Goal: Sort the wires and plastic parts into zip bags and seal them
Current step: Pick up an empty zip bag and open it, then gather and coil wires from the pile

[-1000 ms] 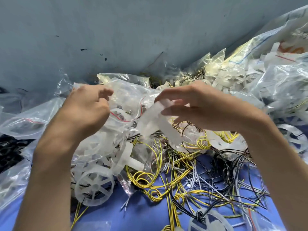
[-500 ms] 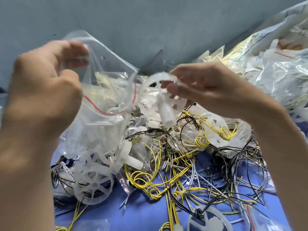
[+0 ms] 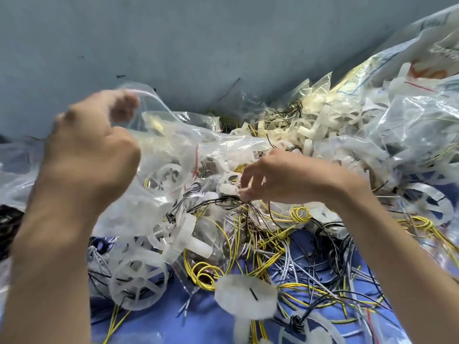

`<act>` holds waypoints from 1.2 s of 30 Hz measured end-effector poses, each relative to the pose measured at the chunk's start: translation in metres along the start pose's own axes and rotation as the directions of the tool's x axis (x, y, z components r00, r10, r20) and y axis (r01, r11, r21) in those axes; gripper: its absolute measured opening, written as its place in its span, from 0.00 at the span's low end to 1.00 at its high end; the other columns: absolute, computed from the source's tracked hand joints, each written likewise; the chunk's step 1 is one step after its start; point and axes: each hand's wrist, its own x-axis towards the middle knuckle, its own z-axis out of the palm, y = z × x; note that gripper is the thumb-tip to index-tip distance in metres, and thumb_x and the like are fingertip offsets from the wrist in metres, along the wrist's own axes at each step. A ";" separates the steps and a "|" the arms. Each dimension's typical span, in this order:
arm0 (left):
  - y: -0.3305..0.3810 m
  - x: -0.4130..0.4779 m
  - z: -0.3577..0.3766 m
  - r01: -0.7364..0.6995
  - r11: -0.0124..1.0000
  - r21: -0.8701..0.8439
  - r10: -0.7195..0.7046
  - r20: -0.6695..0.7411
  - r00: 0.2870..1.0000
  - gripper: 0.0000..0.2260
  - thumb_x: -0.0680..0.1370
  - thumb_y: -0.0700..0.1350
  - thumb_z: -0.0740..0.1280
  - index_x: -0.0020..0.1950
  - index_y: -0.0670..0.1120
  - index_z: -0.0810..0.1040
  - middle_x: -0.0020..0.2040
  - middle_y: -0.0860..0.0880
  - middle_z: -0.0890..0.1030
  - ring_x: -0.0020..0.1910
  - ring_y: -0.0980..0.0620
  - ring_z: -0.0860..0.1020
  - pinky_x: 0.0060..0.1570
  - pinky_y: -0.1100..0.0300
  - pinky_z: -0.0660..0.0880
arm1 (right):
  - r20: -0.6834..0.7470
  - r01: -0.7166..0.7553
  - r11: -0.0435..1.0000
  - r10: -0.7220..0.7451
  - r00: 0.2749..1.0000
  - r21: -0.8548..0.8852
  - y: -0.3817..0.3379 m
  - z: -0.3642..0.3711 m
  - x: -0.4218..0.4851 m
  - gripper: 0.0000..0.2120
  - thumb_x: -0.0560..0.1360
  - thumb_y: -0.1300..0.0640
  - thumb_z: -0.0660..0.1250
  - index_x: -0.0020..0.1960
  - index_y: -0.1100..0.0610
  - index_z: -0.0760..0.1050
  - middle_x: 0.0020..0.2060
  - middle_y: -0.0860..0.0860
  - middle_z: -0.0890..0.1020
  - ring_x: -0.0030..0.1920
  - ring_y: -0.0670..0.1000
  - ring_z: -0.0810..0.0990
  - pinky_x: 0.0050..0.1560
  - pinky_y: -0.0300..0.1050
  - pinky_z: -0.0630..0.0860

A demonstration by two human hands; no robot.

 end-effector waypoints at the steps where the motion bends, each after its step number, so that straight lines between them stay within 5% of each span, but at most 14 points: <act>1: 0.006 -0.003 0.002 0.016 1.000 -0.007 -0.016 0.056 0.998 0.26 0.63 0.49 0.52 0.58 0.59 0.76 0.49 0.55 0.80 0.55 0.52 0.78 0.62 0.54 0.72 | 0.032 -0.021 0.997 0.024 0.999 -0.069 0.001 0.008 0.004 0.16 0.75 0.41 0.64 0.57 0.49 0.77 0.50 0.49 0.82 0.46 0.50 0.80 0.48 0.48 0.79; 4: 0.013 -0.010 0.006 0.025 0.999 0.039 -0.034 0.237 0.971 0.22 0.64 0.48 0.54 0.51 0.55 0.81 0.49 0.50 0.83 0.53 0.47 0.79 0.60 0.52 0.73 | 0.116 -0.031 0.979 0.056 0.992 -0.203 0.002 0.031 0.012 0.16 0.75 0.45 0.66 0.56 0.55 0.77 0.48 0.51 0.79 0.44 0.52 0.78 0.41 0.45 0.77; 7: 0.018 -0.012 0.007 -0.006 0.995 0.097 -0.026 0.335 0.942 0.21 0.64 0.50 0.53 0.49 0.58 0.81 0.46 0.49 0.84 0.49 0.46 0.79 0.53 0.55 0.72 | 0.004 0.005 0.972 -0.005 1.000 -0.236 0.004 0.034 0.016 0.06 0.75 0.57 0.64 0.48 0.57 0.78 0.41 0.52 0.81 0.39 0.52 0.79 0.36 0.46 0.79; 10: 0.020 -0.014 0.007 -0.023 0.993 0.115 -0.016 0.330 0.944 0.23 0.65 0.50 0.53 0.52 0.58 0.81 0.44 0.58 0.80 0.50 0.50 0.78 0.50 0.59 0.69 | -0.106 0.017 0.988 -0.034 0.994 -0.154 0.011 0.025 0.018 0.06 0.75 0.53 0.65 0.48 0.53 0.79 0.40 0.49 0.82 0.39 0.50 0.80 0.32 0.41 0.75; 13: 0.022 -0.013 0.007 -0.048 0.990 0.131 -0.001 0.351 0.936 0.23 0.65 0.50 0.53 0.54 0.58 0.81 0.44 0.61 0.78 0.51 0.53 0.77 0.53 0.59 0.70 | -0.017 0.000 0.986 -0.003 1.000 -0.168 0.011 0.031 0.018 0.15 0.74 0.43 0.66 0.54 0.52 0.78 0.43 0.49 0.80 0.41 0.51 0.79 0.35 0.41 0.75; 16: 0.022 -0.014 0.008 -0.061 0.992 0.114 0.016 0.356 0.934 0.23 0.65 0.50 0.53 0.54 0.57 0.81 0.48 0.56 0.79 0.54 0.51 0.78 0.58 0.57 0.71 | 0.060 0.020 0.969 -0.005 0.998 -0.248 0.007 0.044 0.020 0.12 0.75 0.50 0.65 0.51 0.57 0.77 0.39 0.50 0.75 0.39 0.53 0.77 0.33 0.42 0.73; 19: 0.021 -0.014 0.008 -0.074 0.990 0.121 0.026 0.359 0.933 0.22 0.66 0.51 0.54 0.54 0.59 0.80 0.48 0.54 0.78 0.53 0.51 0.77 0.51 0.59 0.68 | -0.023 -0.002 0.972 -0.003 1.000 -0.236 0.010 0.035 0.018 0.06 0.75 0.57 0.62 0.48 0.58 0.76 0.36 0.50 0.76 0.38 0.52 0.77 0.30 0.42 0.69; 22: 0.023 -0.014 0.011 -0.094 0.985 0.143 0.037 0.358 0.933 0.15 0.70 0.52 0.56 0.51 0.63 0.78 0.50 0.56 0.76 0.52 0.52 0.75 0.50 0.60 0.65 | -0.161 -0.041 0.987 0.016 0.987 -0.155 0.014 0.011 0.009 0.07 0.77 0.58 0.61 0.51 0.57 0.76 0.39 0.52 0.80 0.37 0.52 0.79 0.33 0.44 0.75; 25: 0.027 -0.017 0.013 -0.138 0.982 0.131 0.081 0.367 0.927 0.16 0.66 0.52 0.54 0.47 0.63 0.77 0.55 0.60 0.74 0.53 0.56 0.71 0.52 0.61 0.64 | -0.384 -0.027 0.998 0.002 0.923 -0.060 0.013 -0.012 -0.002 0.08 0.75 0.63 0.63 0.52 0.55 0.77 0.39 0.54 0.83 0.38 0.56 0.81 0.38 0.51 0.78; 29: 0.034 -0.021 0.023 -0.184 0.976 0.114 0.132 0.364 0.922 0.15 0.67 0.56 0.56 0.47 0.58 0.78 0.60 0.60 0.74 0.57 0.58 0.69 0.55 0.61 0.63 | -0.658 0.181 0.976 -0.060 0.751 0.117 0.006 -0.033 -0.014 0.10 0.72 0.70 0.65 0.48 0.60 0.80 0.35 0.51 0.84 0.35 0.47 0.83 0.39 0.50 0.79; 34: 0.040 -0.028 0.037 -0.288 0.954 0.087 0.234 0.386 0.892 0.24 0.72 0.68 0.59 0.54 0.53 0.81 0.63 0.60 0.74 0.65 0.59 0.66 0.53 0.68 0.57 | -0.740 0.352 0.897 -0.043 0.671 0.267 -0.008 -0.039 -0.022 0.08 0.72 0.71 0.67 0.47 0.61 0.80 0.37 0.48 0.85 0.38 0.44 0.83 0.38 0.29 0.73; 36: 0.041 -0.028 0.040 -0.300 0.952 0.054 0.258 0.383 0.887 0.16 0.75 0.61 0.64 0.53 0.54 0.83 0.62 0.59 0.75 0.64 0.58 0.68 0.50 0.68 0.57 | -0.748 0.374 0.881 -0.037 0.663 0.288 -0.012 -0.038 -0.022 0.06 0.72 0.69 0.68 0.47 0.61 0.80 0.37 0.47 0.84 0.38 0.44 0.83 0.39 0.25 0.70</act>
